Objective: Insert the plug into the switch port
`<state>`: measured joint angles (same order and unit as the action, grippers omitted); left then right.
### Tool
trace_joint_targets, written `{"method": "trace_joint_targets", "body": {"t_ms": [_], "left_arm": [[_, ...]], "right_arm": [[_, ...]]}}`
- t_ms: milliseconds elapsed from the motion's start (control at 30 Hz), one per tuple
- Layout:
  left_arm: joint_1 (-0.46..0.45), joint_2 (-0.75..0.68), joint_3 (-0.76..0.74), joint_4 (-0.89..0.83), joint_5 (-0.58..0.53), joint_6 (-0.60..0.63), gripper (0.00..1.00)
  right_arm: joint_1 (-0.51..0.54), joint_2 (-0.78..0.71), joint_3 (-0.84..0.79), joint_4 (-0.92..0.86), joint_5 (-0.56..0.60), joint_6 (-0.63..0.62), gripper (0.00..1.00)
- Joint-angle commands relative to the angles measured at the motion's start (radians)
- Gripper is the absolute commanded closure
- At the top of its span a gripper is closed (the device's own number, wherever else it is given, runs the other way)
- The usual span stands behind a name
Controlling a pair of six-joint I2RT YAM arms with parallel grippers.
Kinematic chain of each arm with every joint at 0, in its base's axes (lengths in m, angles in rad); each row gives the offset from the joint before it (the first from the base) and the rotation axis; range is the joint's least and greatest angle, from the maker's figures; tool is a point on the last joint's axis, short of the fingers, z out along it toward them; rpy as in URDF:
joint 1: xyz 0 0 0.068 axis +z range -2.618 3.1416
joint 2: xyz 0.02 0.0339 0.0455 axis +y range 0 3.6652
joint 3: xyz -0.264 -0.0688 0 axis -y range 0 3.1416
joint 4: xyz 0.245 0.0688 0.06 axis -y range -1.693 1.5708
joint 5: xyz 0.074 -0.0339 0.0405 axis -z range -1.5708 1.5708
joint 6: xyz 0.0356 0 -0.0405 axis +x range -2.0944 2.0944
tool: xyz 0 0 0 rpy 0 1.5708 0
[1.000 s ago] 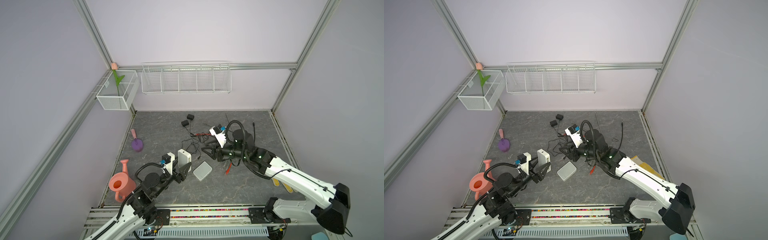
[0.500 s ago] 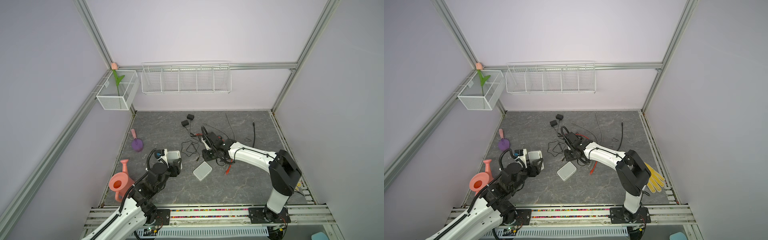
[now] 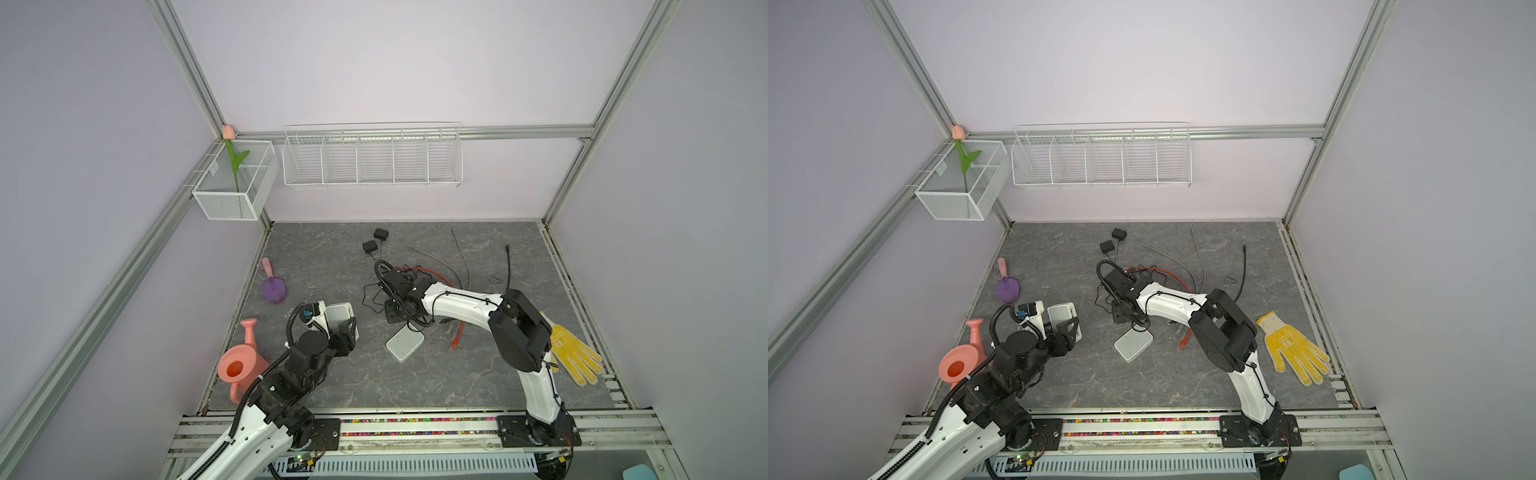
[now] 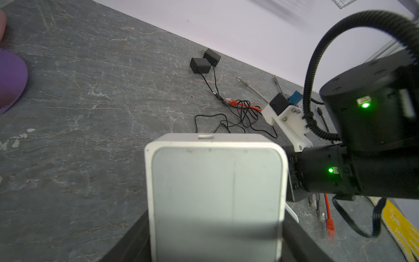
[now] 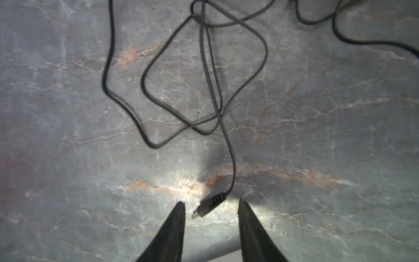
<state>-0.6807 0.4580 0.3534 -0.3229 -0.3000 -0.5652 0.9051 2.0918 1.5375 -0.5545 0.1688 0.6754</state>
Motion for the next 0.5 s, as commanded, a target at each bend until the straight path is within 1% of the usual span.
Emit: {"method": "trace_joint_targets", "body": {"t_ms": [0, 300, 467], "left_arm": [[0.004, -0.012, -0.004, -0.014, -0.034, -0.015, 1.00], [0.004, -0.014, -0.008, -0.010, -0.038, -0.012, 1.00], [0.004, -0.043, -0.006, -0.034, -0.048, -0.010, 1.00]], "right_arm": [[0.002, 0.021, 0.013, -0.044, 0.055, 0.066, 0.58], [0.008, 0.094, 0.054, -0.028, 0.017, 0.078, 0.62], [0.012, 0.102, 0.061, -0.046, 0.028, 0.082, 0.70]]}}
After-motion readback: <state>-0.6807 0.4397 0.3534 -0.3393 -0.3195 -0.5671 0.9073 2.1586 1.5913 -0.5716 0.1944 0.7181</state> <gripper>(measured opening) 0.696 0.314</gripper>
